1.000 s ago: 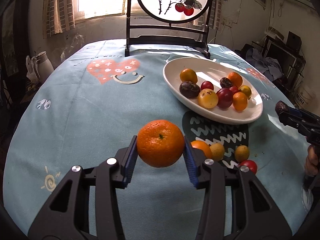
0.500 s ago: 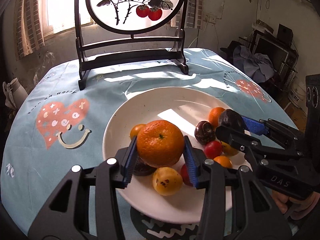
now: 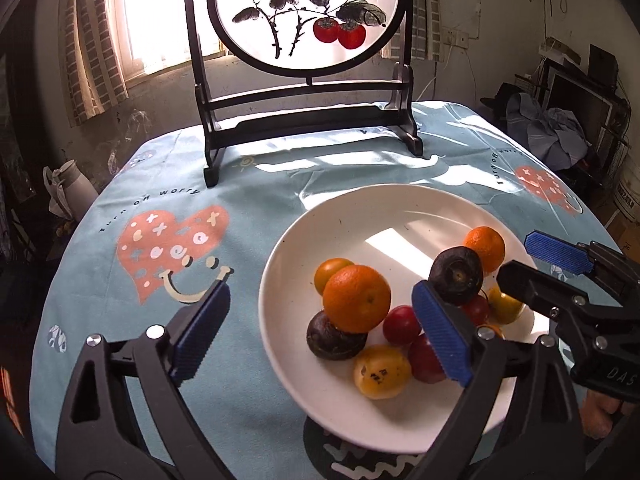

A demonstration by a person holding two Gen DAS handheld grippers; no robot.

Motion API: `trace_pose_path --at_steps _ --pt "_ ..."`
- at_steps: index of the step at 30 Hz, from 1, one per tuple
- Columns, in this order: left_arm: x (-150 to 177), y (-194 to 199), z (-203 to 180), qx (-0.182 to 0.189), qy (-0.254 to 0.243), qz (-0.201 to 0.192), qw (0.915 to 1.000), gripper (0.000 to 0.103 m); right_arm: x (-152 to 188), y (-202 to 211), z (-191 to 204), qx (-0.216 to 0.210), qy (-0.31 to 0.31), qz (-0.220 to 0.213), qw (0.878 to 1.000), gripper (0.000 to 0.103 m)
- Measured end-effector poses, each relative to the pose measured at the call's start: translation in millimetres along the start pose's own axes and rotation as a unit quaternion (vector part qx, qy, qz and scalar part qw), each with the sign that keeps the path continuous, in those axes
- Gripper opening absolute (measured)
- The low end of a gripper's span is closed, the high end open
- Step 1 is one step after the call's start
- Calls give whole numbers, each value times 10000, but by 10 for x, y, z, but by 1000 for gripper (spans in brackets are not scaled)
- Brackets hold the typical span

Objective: Organize fruits
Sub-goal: 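Lower both held fruits onto the white plate and open both tools, then move the right tool to a red tomato while the left tool approaches an orange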

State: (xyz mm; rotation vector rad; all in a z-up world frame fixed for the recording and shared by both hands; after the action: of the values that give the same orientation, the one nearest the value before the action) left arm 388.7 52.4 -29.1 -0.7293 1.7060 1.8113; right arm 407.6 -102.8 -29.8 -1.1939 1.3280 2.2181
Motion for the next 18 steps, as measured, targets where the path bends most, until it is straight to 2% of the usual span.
trace_pose_path --at_steps 3,5,6,7,11,13,16,18 --pt "159 219 105 -253 -25 -40 9997 99 91 150 180 -53 157 -26 9999 60" --pt "296 343 177 -275 21 -56 9996 100 184 242 321 -176 242 -16 9996 61" --pt "373 393 215 -290 48 -54 9996 101 240 280 396 -240 292 16 9993 70" --pt "452 441 255 -275 85 -68 9996 101 300 318 469 -287 352 51 9990 71" --pt "793 549 543 -473 477 -280 9974 101 655 387 714 -291 622 261 9973 71" --pt "897 551 686 -736 588 -26 9956 101 872 362 820 -259 809 576 9947 71" --pt "910 618 872 -739 1009 -129 9921 101 1084 348 966 -357 966 898 9906 71" --pt "931 605 931 -551 1249 -34 9906 101 1166 349 1043 -404 1065 1031 9881 71"
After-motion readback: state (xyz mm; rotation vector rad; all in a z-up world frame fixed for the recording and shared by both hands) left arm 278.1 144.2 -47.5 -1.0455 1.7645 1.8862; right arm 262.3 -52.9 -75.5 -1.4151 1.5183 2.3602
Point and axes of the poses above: each gripper's, at about its wrist camera, not at the fingertips, and y roughly against the way its jaws point, z to its left, x to its underside, the point moved 8 cm from there along -y, roughly the way its jaws point, and after that the axes turned 3 degrees about z, right-handed, at the moved point
